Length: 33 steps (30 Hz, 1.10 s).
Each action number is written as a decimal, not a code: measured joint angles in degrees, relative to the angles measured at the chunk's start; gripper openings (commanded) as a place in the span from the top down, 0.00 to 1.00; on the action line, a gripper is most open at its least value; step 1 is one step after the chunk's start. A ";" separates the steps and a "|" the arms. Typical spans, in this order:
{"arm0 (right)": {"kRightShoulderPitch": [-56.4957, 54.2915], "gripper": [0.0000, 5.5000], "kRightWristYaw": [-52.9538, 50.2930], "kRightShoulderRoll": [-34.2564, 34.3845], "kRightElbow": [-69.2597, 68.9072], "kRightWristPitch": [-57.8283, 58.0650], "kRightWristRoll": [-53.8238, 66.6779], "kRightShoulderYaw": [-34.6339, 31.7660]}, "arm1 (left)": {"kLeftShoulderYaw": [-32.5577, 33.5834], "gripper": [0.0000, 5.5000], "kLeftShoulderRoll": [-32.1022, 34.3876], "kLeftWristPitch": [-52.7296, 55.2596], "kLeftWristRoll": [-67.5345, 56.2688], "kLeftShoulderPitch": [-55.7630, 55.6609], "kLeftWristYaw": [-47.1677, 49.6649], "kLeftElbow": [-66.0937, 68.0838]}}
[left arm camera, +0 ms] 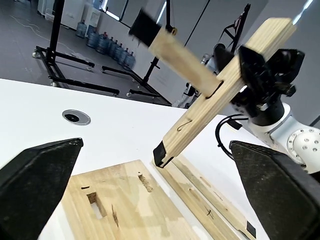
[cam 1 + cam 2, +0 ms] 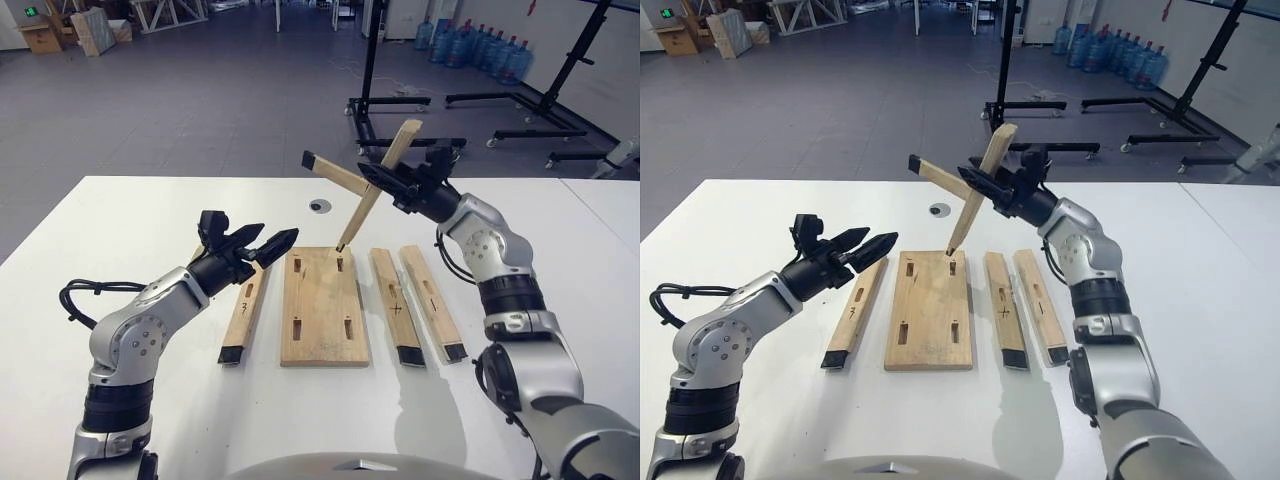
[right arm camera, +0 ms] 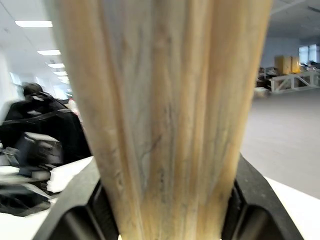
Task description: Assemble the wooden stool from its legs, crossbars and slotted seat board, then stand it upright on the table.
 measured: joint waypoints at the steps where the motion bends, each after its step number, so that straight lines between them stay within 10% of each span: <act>1: -1.29 0.63 4.02 0.30 3.05 -2.60 -0.69 -0.04 | -0.10 0.02 -0.18 -0.07 0.46 0.04 -0.01 0.00; 11: -4.56 0.63 23.46 1.54 21.08 -20.05 -10.31 0.37 | -1.29 0.02 -1.89 -0.25 3.19 0.69 -0.63 -0.03; 33: -6.78 0.63 27.21 3.96 28.63 -27.98 -16.02 -2.20 | -1.65 0.02 -2.88 -0.20 3.63 1.28 -1.40 0.09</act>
